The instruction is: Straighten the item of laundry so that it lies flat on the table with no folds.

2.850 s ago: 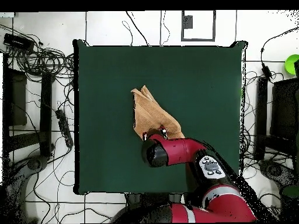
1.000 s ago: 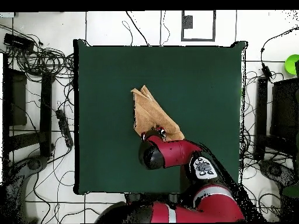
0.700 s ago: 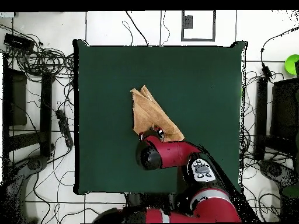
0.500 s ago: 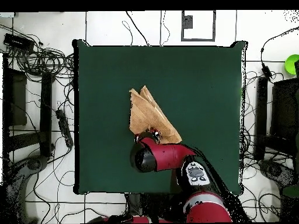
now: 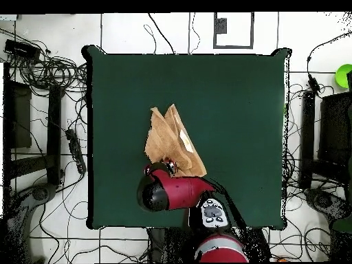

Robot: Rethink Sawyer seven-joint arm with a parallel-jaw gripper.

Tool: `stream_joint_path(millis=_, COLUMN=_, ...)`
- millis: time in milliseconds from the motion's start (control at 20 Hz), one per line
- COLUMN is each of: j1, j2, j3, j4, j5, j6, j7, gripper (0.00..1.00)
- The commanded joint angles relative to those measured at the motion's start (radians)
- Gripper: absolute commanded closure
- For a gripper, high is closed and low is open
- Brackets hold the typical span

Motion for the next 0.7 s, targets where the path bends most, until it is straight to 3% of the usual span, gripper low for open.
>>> stream_joint_path(millis=50, j1=0.079, j2=0.022, j3=0.027, j4=0.086, j5=0.122, j6=-0.002, j7=0.302, gripper=1.0)
stream_joint_path(millis=700, j1=0.211, j2=0.038, j3=-0.021, j4=0.106, j5=0.279, j6=-0.067, j7=0.327, gripper=1.0)
